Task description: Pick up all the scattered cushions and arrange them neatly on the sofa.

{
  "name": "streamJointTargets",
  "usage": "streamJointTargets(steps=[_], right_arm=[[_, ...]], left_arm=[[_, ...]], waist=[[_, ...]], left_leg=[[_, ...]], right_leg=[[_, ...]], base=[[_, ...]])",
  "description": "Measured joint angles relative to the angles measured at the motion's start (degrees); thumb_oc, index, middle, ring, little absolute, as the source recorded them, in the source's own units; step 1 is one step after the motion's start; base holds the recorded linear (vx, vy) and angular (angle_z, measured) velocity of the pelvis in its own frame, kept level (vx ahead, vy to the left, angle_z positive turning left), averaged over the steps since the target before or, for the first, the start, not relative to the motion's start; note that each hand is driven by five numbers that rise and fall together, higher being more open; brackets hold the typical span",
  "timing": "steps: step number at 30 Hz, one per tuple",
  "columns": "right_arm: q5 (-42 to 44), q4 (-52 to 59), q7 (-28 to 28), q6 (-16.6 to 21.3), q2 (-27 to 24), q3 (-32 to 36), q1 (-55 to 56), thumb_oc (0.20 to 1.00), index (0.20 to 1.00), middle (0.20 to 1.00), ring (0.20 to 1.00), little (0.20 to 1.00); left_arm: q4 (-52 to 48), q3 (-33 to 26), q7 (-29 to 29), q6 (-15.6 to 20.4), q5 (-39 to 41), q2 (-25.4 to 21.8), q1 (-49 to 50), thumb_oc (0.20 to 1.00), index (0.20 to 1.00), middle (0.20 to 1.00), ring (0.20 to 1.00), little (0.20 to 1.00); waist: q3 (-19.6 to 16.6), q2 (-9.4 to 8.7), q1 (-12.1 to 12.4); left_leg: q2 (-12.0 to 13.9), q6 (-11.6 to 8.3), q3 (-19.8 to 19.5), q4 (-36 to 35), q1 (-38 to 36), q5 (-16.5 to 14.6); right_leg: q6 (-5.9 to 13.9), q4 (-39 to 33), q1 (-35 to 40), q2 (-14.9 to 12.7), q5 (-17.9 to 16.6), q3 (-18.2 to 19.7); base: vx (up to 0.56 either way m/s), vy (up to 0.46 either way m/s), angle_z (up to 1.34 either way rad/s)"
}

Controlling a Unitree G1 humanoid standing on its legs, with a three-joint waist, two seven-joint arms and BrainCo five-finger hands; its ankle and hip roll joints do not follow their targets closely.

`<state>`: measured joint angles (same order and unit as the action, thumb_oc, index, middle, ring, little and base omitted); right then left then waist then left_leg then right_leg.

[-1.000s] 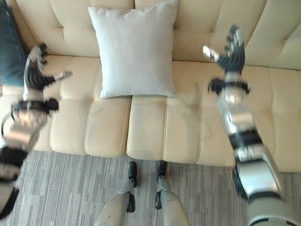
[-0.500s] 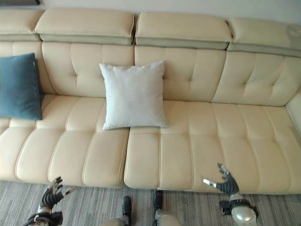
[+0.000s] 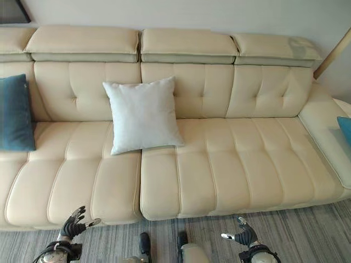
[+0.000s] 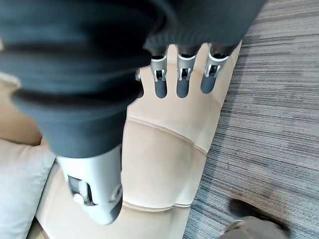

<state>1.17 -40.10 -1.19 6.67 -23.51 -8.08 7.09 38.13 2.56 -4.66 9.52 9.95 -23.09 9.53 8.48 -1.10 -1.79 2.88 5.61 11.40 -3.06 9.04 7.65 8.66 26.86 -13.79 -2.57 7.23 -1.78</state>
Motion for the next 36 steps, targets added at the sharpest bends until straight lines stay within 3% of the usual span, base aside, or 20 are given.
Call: streamJointTargets(steps=[2, 3, 4, 5, 6, 7, 9, 10, 11, 12, 13, 14, 15, 16, 21, 27, 29, 32, 35, 36], right_arm=[[0.00, 0.28, -0.04, 0.35, 0.12, -0.04, -0.47, 1.000, 1.000, 1.000, 1.000, 1.000], [0.00, 0.65, -0.05, 0.34, 0.13, -0.05, -0.94, 1.000, 1.000, 1.000, 1.000, 1.000], [0.03, 1.12, -0.07, 0.33, -0.03, 0.09, -1.10, 1.000, 1.000, 1.000, 1.000, 1.000], [0.11, 2.08, -0.49, 0.32, -0.08, 1.01, -0.08, 1.000, 1.000, 1.000, 1.000, 1.000], [0.12, 2.37, -0.68, 0.29, 0.36, 1.03, 0.45, 1.000, 1.000, 1.000, 1.000, 1.000], [0.12, 2.46, -0.67, 0.31, -0.10, 0.80, 0.58, 1.000, 1.000, 1.000, 1.000, 1.000], [0.13, 2.60, -1.16, 0.25, -1.63, 0.84, 0.49, 1.000, 1.000, 1.000, 1.000, 1.000], [0.13, 2.54, -1.23, -0.08, -1.96, 0.84, 0.41, 1.000, 1.000, 1.000, 1.000, 1.000], [0.13, 2.49, -1.26, -0.42, -1.75, 0.83, 0.40, 1.000, 1.000, 1.000, 1.000, 1.000], [0.13, 2.66, -1.23, -0.61, -1.29, 0.88, 0.28, 1.000, 1.000, 1.000, 1.000, 1.000], [0.13, 3.26, -1.20, -0.57, -1.27, 1.58, 0.32, 1.000, 1.000, 1.000, 1.000, 1.000], [0.15, 3.88, -1.24, -0.59, -1.35, 2.47, 0.42, 1.000, 1.000, 1.000, 1.000, 1.000], [0.15, 4.60, -1.26, -0.44, -1.85, 2.53, 0.23, 1.000, 1.000, 1.000, 1.000, 1.000], [0.14, 4.43, -1.26, -0.49, -1.64, 2.49, 0.04, 1.000, 1.000, 1.000, 1.000, 1.000], [2.37, 2.08, -1.20, -0.84, 1.44, 3.53, 0.42, 1.000, 1.000, 1.000, 1.000, 1.000], [4.80, 0.04, -1.26, -1.02, 2.38, 4.62, 1.18, 1.000, 1.000, 1.000, 1.000, 1.000], [6.90, 0.48, -1.30, -0.86, 3.14, 4.58, 0.87, 1.000, 1.000, 1.000, 1.000, 1.000], [7.96, 0.51, -1.72, -0.99, 3.91, 4.39, -0.62, 1.000, 1.000, 1.000, 1.000, 1.000], [8.05, 0.04, -2.32, -1.59, 4.84, 3.82, -1.48, 1.000, 1.000, 1.000, 1.000, 1.000], [8.03, 0.14, -2.39, -1.65, 5.57, 3.48, -2.48, 1.000, 1.000, 1.000, 1.000, 1.000]], left_arm=[[0.46, -0.13, -0.27, -0.16, 0.01, -0.06, 0.85, 1.000, 1.000, 1.000, 1.000, 1.000], [0.05, -0.32, -0.41, -0.10, 0.01, -0.25, 1.59, 1.000, 1.000, 1.000, 1.000, 1.000], [0.18, -0.47, -0.41, -0.26, 0.03, -0.02, 1.74, 1.000, 1.000, 1.000, 1.000, 1.000], [0.14, -0.26, -0.25, -0.25, 0.00, 1.19, 1.88, 1.000, 1.000, 1.000, 1.000, 1.000], [0.26, -0.32, -0.36, -0.28, 0.07, 1.31, 1.82, 1.000, 1.000, 1.000, 1.000, 1.000], [0.08, -0.25, -0.33, -0.28, 0.07, 1.49, 3.24, 1.000, 1.000, 1.000, 1.000, 1.000], [-0.26, -0.25, -0.44, -0.29, 0.14, 2.07, 3.40, 1.000, 1.000, 1.000, 1.000, 1.000], [-0.07, 0.00, -0.44, -0.39, 0.13, 2.16, 3.29, 1.000, 1.000, 1.000, 1.000, 1.000], [0.26, 0.03, -0.35, -0.48, 0.13, 2.00, 2.49, 1.000, 1.000, 1.000, 1.000, 1.000], [0.39, 0.03, -0.33, -0.71, 0.12, 1.93, 1.95, 1.000, 1.000, 1.000, 1.000, 1.000], [0.42, 0.22, -0.27, -0.72, 0.12, 2.31, 1.49, 1.000, 1.000, 1.000, 1.000, 1.000], [0.33, 0.23, -0.25, -0.68, 0.12, 2.83, 1.48, 1.000, 1.000, 1.000, 1.000, 1.000], [0.09, 0.25, -0.23, -0.73, 0.13, 3.60, 2.21, 1.000, 1.000, 1.000, 1.000, 1.000], [-0.14, 0.27, -0.19, -0.73, 0.13, 3.67, 1.50, 1.000, 1.000, 1.000, 1.000, 1.000], [-0.94, 1.79, -0.05, -0.96, 0.11, 2.84, -0.75, 1.000, 1.000, 1.000, 1.000, 1.000], [-1.46, 2.05, 0.10, -1.32, 0.05, 2.60, -0.18, 1.000, 1.000, 1.000, 1.000, 1.000], [-1.85, 3.76, 0.08, -1.48, -0.17, 2.44, -0.12, 1.000, 1.000, 1.000, 1.000, 1.000], [-2.09, 4.25, 0.12, -1.46, -0.41, 2.62, -0.33, 1.000, 1.000, 1.000, 1.000, 1.000], [-3.31, 4.14, 0.00, -1.46, -0.40, 2.11, -0.28, 1.000, 1.000, 1.000, 1.000, 1.000], [-4.12, 4.09, 0.07, -1.45, -0.40, 1.33, 0.21, 1.000, 1.000, 1.000, 1.000, 1.000]], waist=[[-0.28, -0.96, 1.25], [-0.06, -1.38, 1.89], [0.07, -1.75, 2.43], [0.30, -0.17, 2.05], [0.32, -0.61, 2.72], [0.55, 0.31, 3.01], [1.16, 2.12, 3.33], [1.26, 1.96, 3.41], [2.08, 0.19, 3.17], [1.99, -2.47, 3.09], [1.92, -3.58, 2.06], [1.83, -3.07, 1.51], [1.33, -0.80, 0.54], [1.29, 0.04, -0.26], [0.71, -0.71, -0.95], [-0.87, -0.13, -2.65], [-0.90, -0.29, -2.95], [-0.53, -0.97, -3.24], [-0.04, -0.88, -3.44], [-0.14, -0.96, -2.83]], left_leg=[[0.10, -1.59, -0.12, -0.38, 0.37, -0.25], [0.08, -2.60, -0.27, -0.57, 0.72, 0.45], [0.30, -3.58, -0.66, -0.54, 0.94, 1.13], [1.96, -7.61, -2.38, 0.01, 2.90, 0.55], [1.89, -9.79, -2.74, 0.80, 3.88, -2.16], [2.47, -9.59, -3.98, 0.96, 4.42, -2.79], [4.22, -12.98, -7.36, 3.73, 7.70, 1.17], [3.86, -13.36, -8.53, 3.15, 8.20, -1.24], [2.12, -13.06, -9.21, 4.12, 8.47, -3.42], [-0.88, -11.60, -9.29, 7.11, 8.54, -4.59], [-3.19, -10.46, -9.24, 9.76, 6.61, -5.76], [-3.44, -10.28, -9.22, 9.53, 3.18, -5.75], [-2.71, -8.34, -11.08, 5.56, -3.73, -5.58], [-1.91, -7.84, -11.32, 1.87, -5.69, -5.39], [-1.67, -6.37, -8.58, -0.56, -8.27, -4.85], [-2.25, -5.73, -4.31, -1.49, -9.69, -4.92], [-2.46, -5.02, -0.68, -1.49, -10.39, -5.42], [-2.23, -4.43, 5.88, -1.54, -10.27, -6.06], [-1.02, -4.22, 14.02, -1.39, -10.48, -6.21], [0.90, -4.73, 17.95, -1.17, -10.54, -7.86]], right_leg=[[0.20, -7.21, 7.02, -1.26, 3.04, -0.42], [-0.99, -10.59, 8.99, -1.54, 4.38, -1.56], [-4.06, -14.54, 10.40, -1.07, 4.98, -2.21], [-6.53, -20.56, 12.00, 1.33, 2.86, -2.59], [-7.37, -22.93, 12.36, 1.69, 0.26, -3.04], [-7.68, -22.79, 11.65, 3.13, -0.79, -3.19], [-9.71, -18.25, 8.12, 5.11, -0.48, -2.77], [-11.29, -17.01, 6.59, 5.05, -0.01, -3.13], [-12.28, -17.16, 5.99, 3.01, -0.26, -3.39], [-12.04, -17.48, 4.94, 0.50, -1.42, -2.67], [-10.74, -19.21, 5.86, -0.92, -3.53, -2.35], [-10.50, -20.56, 6.71, -0.82, -4.06, -2.11], [-9.81, -20.82, 7.35, 1.31, -4.72, -1.14], [-9.57, -20.87, 7.51, 2.14, -4.62, -1.30], [-6.94, -24.07, 8.83, 2.19, -6.13, 0.52], [-6.18, -26.11, 8.58, 2.55, -8.98, 4.91], [-6.34, -26.05, 7.26, 3.28, -11.48, 9.17], [-4.04, -26.18, 4.57, 3.21, -12.03, 13.07], [-5.15, -24.04, 1.22, 1.54, -9.61, 4.90], [-3.69, -19.32, -1.78, 0.20, -8.05, -2.26]], base=[[-0.08, -0.193, -0.15], [-0.08, -0.176, -0.07], [-0.14, -0.186, 0.25], [-0.25, -0.150, 0.26], [-0.34, -0.165, 0.26], [-0.34, -0.130, 0.02], [-0.15, -0.037, 0.02], [-0.09, -0.017, 0.15], [-0.10, -0.013, 0.19], [-0.07, -0.004, 0.19], [-0.01, 0.014, 0.03], [0.05, 0.026, -0.17], [0.06, 0.026, -0.20], [0.08, 0.023, -0.25], [0.04, 0.051, -0.25], [-0.01, 0.077, -0.48], [-0.06, 0.089, -1.06], [-0.06, 0.004, -1.16], [0.00, -0.053, -1.37], [0.12, -0.122, -1.68]])
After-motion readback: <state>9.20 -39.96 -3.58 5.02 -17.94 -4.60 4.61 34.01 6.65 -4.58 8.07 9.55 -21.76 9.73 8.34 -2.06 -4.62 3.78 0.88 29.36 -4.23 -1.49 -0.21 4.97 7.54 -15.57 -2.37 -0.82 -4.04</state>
